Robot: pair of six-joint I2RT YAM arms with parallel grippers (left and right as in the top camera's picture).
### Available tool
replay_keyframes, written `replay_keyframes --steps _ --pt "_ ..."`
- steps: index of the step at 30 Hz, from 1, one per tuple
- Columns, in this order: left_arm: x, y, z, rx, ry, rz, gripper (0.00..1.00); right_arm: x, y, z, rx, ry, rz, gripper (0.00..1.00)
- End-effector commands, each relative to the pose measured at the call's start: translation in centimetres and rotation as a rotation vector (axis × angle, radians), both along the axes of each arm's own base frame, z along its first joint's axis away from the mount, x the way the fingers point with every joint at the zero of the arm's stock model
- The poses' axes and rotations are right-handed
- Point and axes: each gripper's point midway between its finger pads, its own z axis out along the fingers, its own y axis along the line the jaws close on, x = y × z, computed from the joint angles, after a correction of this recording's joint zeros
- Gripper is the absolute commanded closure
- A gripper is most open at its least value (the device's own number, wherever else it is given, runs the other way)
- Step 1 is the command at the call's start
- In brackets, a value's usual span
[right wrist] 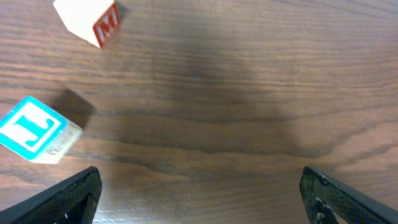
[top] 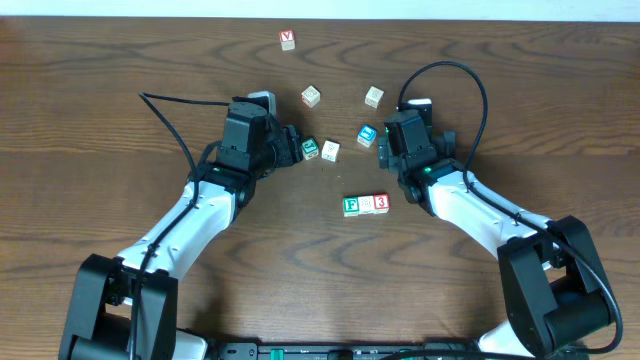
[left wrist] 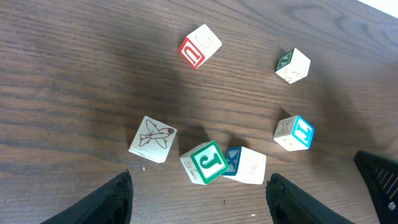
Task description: Lift 3 blocks
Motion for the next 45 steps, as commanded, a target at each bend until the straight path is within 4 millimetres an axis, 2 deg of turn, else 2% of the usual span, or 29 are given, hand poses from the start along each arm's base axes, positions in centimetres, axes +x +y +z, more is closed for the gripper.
replay_keyframes --steps 1,7,9,13,17,22,24,27,30,34,38,41,45 --pt "0.7 0.1 1.6 -0.004 -0.040 0.007 0.30 -0.1 -0.3 0.0 -0.031 -0.003 -0.015 0.01" --pt "0.5 -0.2 1.6 -0.015 -0.035 -0.011 0.28 -0.1 -0.3 0.0 -0.031 -0.003 -0.015 0.01" --pt "0.8 0.5 1.5 0.031 -0.048 0.012 0.28 -0.1 -0.3 0.0 -0.031 -0.003 -0.015 0.01" --pt "0.9 0.5 1.8 0.028 -0.059 0.012 0.28 -0.1 -0.3 0.0 -0.031 -0.003 -0.015 0.01" --pt "2.4 2.1 4.2 0.011 -0.152 0.056 0.28 -0.1 -0.3 0.0 -0.031 -0.003 -0.015 0.01" --pt "1.8 4.0 9.6 0.030 -0.287 0.086 0.28 -0.1 -0.3 0.0 -0.031 -0.003 -0.015 0.01" --pt "0.9 5.0 12.0 0.091 -0.367 0.132 0.27 -0.1 -0.3 0.0 -0.031 -0.003 -0.015 0.01" --pt "-1.4 6.2 14.8 0.176 -0.458 0.167 0.27 -0.1 -0.3 0.0 -0.031 -0.003 -0.015 0.01" --pt "-4.0 7.5 16.0 0.171 -0.514 0.202 0.27 -0.1 -0.3 0.0 -0.031 -0.003 -0.015 0.01" --pt "-7.7 9.7 15.5 0.140 -0.578 0.248 0.27 -0.1 -0.3 0.0 -0.031 -0.003 -0.015 0.01" --pt "-11.6 13.0 13.3 0.053 -0.623 0.375 0.27 -0.1 -0.3 0.0 -0.031 -0.003 -0.015 0.01" --pt "-13.2 14.5 12.1 0.021 -0.657 0.434 0.27 -0.1 -0.3 0.0 -0.031 -0.003 -0.015 0.01" --pt "-14.5 15.6 11.8 -0.001 -0.731 0.471 0.27 -0.1 -0.3 0.0 -0.031 -0.003 -0.015 0.01"
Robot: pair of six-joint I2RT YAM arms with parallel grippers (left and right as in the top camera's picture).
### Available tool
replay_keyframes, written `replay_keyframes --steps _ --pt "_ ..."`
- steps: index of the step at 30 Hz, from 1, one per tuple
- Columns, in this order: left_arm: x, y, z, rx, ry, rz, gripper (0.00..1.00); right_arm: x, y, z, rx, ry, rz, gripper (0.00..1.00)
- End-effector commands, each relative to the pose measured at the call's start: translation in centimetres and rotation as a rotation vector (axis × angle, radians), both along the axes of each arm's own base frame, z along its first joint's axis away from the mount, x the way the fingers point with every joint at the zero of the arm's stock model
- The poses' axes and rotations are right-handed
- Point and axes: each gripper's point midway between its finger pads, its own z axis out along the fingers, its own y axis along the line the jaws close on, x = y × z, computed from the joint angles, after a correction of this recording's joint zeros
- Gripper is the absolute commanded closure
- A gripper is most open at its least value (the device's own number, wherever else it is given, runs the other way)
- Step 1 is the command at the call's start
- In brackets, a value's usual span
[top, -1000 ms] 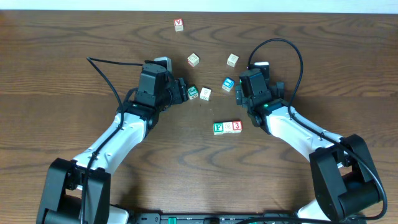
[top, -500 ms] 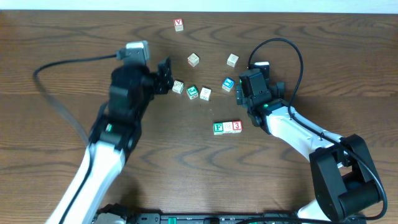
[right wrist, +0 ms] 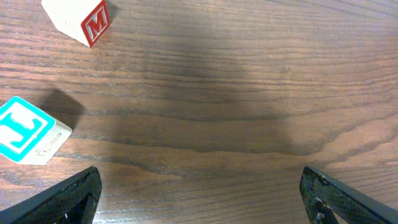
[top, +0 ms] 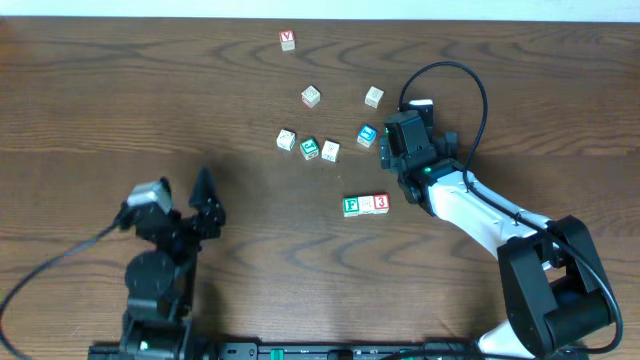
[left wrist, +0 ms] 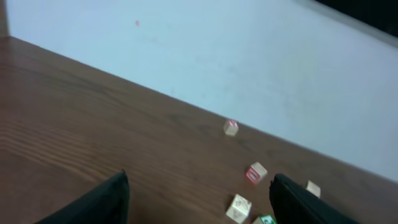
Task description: Lift 3 blocks
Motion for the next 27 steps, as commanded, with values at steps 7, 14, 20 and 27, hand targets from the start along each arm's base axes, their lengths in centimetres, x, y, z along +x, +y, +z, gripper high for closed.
replay_keyframes --steps 7,14,20,27 --pt "-1.7 1.2 -0.3 -0.060 -0.182 0.040 0.27 -0.1 0.1 -0.1 -0.014 0.000 -0.002 0.01" --pt "-2.3 1.9 -2.5 -0.075 -0.168 0.071 0.27 -0.1 0.1 -0.1 -0.014 0.000 -0.002 0.01" --pt "-2.3 2.6 -4.9 -0.082 -0.073 0.113 0.27 -0.1 0.1 -0.1 -0.014 0.000 -0.002 0.01" --pt "-2.5 2.7 -8.3 -0.036 0.068 0.118 0.27 -0.1 0.1 -0.1 -0.014 0.000 -0.002 0.01"
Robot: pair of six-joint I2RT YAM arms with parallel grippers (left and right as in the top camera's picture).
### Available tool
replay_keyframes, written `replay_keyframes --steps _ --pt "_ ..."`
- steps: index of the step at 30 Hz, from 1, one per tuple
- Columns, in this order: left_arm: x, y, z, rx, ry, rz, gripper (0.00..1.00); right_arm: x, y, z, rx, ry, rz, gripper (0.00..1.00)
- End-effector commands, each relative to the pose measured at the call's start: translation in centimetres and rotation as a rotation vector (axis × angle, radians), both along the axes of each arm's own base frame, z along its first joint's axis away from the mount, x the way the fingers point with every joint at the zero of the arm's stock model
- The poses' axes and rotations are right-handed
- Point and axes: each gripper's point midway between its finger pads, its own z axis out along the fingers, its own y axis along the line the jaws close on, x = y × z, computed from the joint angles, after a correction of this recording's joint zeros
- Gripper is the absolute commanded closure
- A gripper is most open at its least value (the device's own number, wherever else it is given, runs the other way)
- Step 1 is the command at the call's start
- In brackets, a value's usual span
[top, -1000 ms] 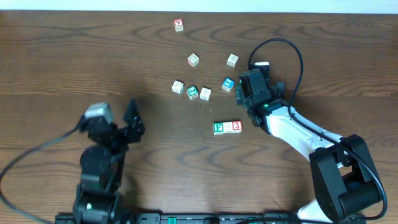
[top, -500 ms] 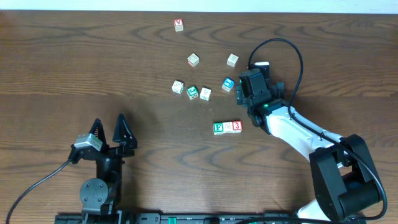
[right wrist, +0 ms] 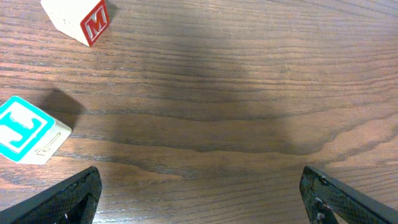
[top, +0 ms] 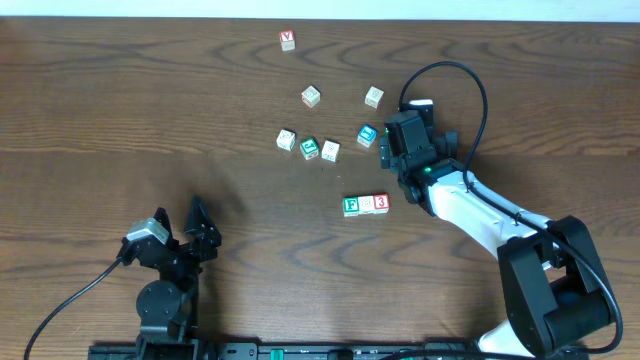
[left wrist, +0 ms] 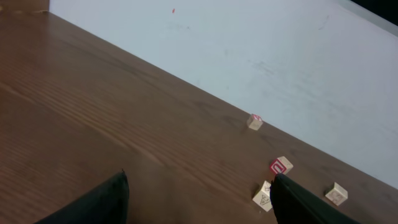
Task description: Lift 3 blocks
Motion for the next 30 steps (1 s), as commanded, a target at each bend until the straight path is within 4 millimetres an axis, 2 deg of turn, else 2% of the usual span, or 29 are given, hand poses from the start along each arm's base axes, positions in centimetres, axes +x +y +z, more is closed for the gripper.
replay_keyframes --steps 1,20,22,25,27,30 --pt "-0.2 0.7 -1.7 0.036 0.064 0.023 0.27 -0.1 0.1 -0.1 -0.013 -0.001 -0.001 0.01" --pt "-0.2 0.6 -1.7 0.039 0.066 0.018 0.27 -0.2 0.2 0.3 -0.009 -0.003 0.002 0.01" --pt "-0.2 0.6 -1.7 0.039 0.066 0.019 0.27 -0.8 0.4 1.6 0.005 -0.003 0.018 0.01" --pt "-0.2 0.6 -1.7 0.039 0.066 0.019 0.27 -2.1 1.0 4.6 0.023 -0.032 0.046 0.01" --pt "-0.2 0.6 -1.7 0.039 0.066 0.019 0.27 -3.4 1.7 7.6 0.046 -0.086 0.077 0.01" --pt "-0.2 0.6 -1.7 0.039 0.066 0.019 0.27 -4.8 1.2 11.7 0.051 -0.201 0.074 0.01"
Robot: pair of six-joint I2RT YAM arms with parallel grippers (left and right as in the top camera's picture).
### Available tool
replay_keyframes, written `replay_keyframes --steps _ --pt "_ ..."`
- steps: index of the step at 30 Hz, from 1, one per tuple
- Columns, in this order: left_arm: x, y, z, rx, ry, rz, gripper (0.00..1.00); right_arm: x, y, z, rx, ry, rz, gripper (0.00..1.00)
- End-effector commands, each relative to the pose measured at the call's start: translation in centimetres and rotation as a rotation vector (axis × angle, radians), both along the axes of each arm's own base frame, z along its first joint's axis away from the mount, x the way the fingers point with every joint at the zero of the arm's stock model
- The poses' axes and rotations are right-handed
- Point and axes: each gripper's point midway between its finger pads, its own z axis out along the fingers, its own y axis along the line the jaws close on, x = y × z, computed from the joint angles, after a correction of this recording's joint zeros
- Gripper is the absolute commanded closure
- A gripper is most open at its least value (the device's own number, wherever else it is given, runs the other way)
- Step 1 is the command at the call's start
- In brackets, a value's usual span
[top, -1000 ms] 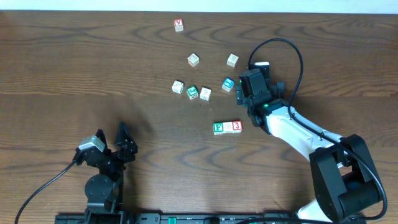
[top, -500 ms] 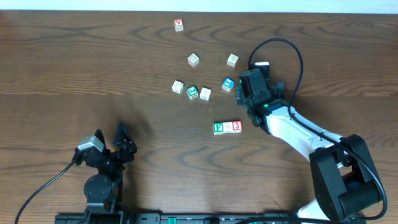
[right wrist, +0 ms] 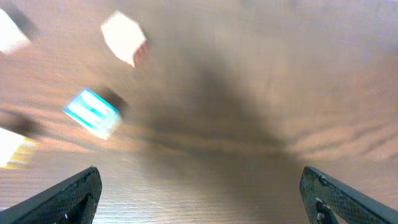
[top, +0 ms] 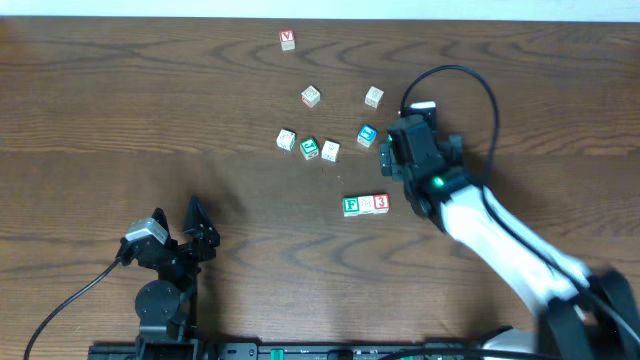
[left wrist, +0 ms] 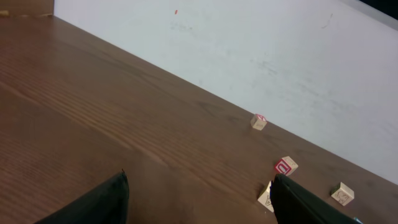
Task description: Lift 3 blocks
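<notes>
Several small letter blocks lie scattered at the far middle of the table: a red-lettered one [top: 287, 39], two pale ones [top: 311, 96] [top: 373, 96], a green one [top: 309, 149] between two pale ones, and a blue one [top: 366, 135]. A row of three blocks [top: 365, 204] sits nearer. My right gripper [top: 386, 155] is open beside the blue block [right wrist: 91, 112], raised off the wood; its view [right wrist: 200, 180] is blurred. My left gripper [top: 200, 222] is open and empty at the near left, far from the blocks [left wrist: 200, 183].
The wooden table [top: 120, 110] ends at a white wall behind [left wrist: 280, 56]. The left arm is folded low at the front edge. A black cable [top: 450, 75] loops over the right arm.
The right wrist camera now shows the blue block and its neighbours smaller and blurred, so the right gripper has moved up and back. The left arm has not moved.
My left gripper first stood open over the green block cluster, nothing held. It was then back at the near left, then folded low there. My right gripper stayed open beside the blue block and has now shifted away from the wood.
</notes>
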Motion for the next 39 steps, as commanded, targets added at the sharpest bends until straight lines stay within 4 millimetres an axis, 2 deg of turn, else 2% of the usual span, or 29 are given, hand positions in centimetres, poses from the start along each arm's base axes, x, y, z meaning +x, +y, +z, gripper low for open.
replay_keyframes --steps 1,3,6,10,14,21,28,34,39 --pt "-0.2 0.3 -1.7 0.020 0.062 0.010 0.27 -1.9 -0.8 5.8 0.028 -0.164 -0.012 0.01" --pt "-0.2 0.3 -1.7 0.020 0.062 0.010 0.27 -3.2 -1.9 7.5 0.067 -0.232 -0.023 0.01" --pt "-0.2 0.3 -1.7 0.021 0.062 0.010 0.27 -5.6 -3.8 8.7 0.140 -0.331 -0.037 0.01" --pt "-0.2 0.3 -1.7 0.021 0.062 0.010 0.27 -8.8 -5.7 7.7 0.238 -0.420 -0.011 0.01" --pt "-0.2 0.3 -1.7 0.020 0.062 0.010 0.27 -11.0 -8.0 6.3 0.312 -0.481 -0.007 0.01" --pt "-0.2 0.3 -1.7 0.020 0.062 0.010 0.27 -13.6 -12.6 7.4 0.330 -0.641 -0.115 0.01" --pt "-0.2 0.3 -1.7 0.020 0.062 0.010 0.27 -14.7 -14.4 5.0 0.318 -0.672 -0.170 0.01" --pt "-0.2 0.3 -1.7 0.020 0.062 0.010 0.27 -14.4 -14.6 2.1 0.317 -0.613 -0.182 0.01" --pt "-0.2 0.3 -1.7 0.021 0.062 0.010 0.26 -14.3 -14.5 1.8 0.267 -0.598 -0.149 0.01"
